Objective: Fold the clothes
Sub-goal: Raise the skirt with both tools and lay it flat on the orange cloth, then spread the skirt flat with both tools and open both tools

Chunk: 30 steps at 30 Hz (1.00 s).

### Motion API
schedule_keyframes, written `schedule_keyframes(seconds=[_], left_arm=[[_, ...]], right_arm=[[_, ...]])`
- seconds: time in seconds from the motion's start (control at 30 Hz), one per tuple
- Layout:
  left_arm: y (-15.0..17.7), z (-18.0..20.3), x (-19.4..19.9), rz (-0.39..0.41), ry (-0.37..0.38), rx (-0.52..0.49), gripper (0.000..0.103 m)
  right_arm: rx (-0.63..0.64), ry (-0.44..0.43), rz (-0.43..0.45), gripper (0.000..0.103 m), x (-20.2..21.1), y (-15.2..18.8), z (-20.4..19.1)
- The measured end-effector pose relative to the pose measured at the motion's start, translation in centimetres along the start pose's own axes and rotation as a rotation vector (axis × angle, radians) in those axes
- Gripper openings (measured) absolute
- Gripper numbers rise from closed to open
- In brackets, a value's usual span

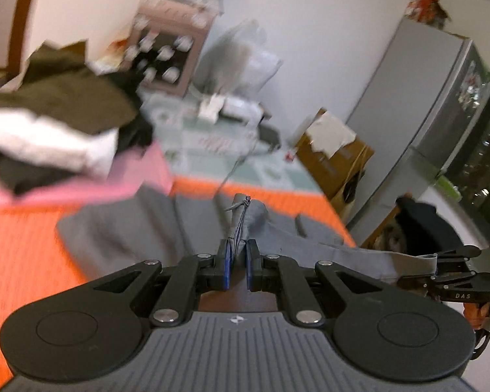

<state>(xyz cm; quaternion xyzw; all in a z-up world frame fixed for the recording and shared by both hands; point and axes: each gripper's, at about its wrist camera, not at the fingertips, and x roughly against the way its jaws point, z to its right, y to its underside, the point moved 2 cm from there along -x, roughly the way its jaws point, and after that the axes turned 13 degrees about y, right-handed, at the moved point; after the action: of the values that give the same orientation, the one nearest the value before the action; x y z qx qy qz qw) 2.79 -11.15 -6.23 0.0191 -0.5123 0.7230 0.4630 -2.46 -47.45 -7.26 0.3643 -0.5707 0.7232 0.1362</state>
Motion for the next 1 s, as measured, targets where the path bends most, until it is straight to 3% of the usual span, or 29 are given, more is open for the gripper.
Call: schedule_keyframes(seconds=[0.13, 0.27, 0.43, 0.5, 0.57, 0.67, 0.87, 1.0], left_arm=[[5.0, -0.9, 2.6, -0.019, -0.062, 0.066, 0.01], [8.8, -0.8, 4.1, -0.055, -0.107, 0.072, 0.012], [12.5, -0.8, 5.6, -0.144, -0.122, 0.036, 0.017], [13.7, -0.9, 6.4, -0.172, -0.115, 0.029, 0.024], [14.5, -1.1, 7.5, -0.188, -0.093, 0.031, 0.048], [15.0, -1.1, 8.7, -0.19, -0.065, 0.01, 0.063], [15.6, -1.1, 6.6, -0.217, -0.064, -0.101, 0.074], [16.0, -0.2, 4.2, -0.238, -0.037, -0.188, 0.078]], right_arm=[[0.057, -0.03, -0.003, 0.018, 0.5, 4.0, -3.0], [0.067, -0.047, -0.025, 0.018, 1.0, 7.2, -4.8], [0.102, -0.02, -0.118, 0.03, 0.9, 10.9, -6.9], [0.093, 0.005, -0.148, 0.036, 1.6, 12.1, -7.5], [0.072, 0.038, -0.167, 0.042, 2.6, 13.0, -8.0], [-0.022, 0.096, -0.182, 0.055, 4.6, 13.8, -8.7], [-0.251, 0.23, -0.163, 0.061, 5.6, 13.6, -9.9], [-0.304, 0.356, -0.186, 0.061, 4.1, 13.3, -10.9]])
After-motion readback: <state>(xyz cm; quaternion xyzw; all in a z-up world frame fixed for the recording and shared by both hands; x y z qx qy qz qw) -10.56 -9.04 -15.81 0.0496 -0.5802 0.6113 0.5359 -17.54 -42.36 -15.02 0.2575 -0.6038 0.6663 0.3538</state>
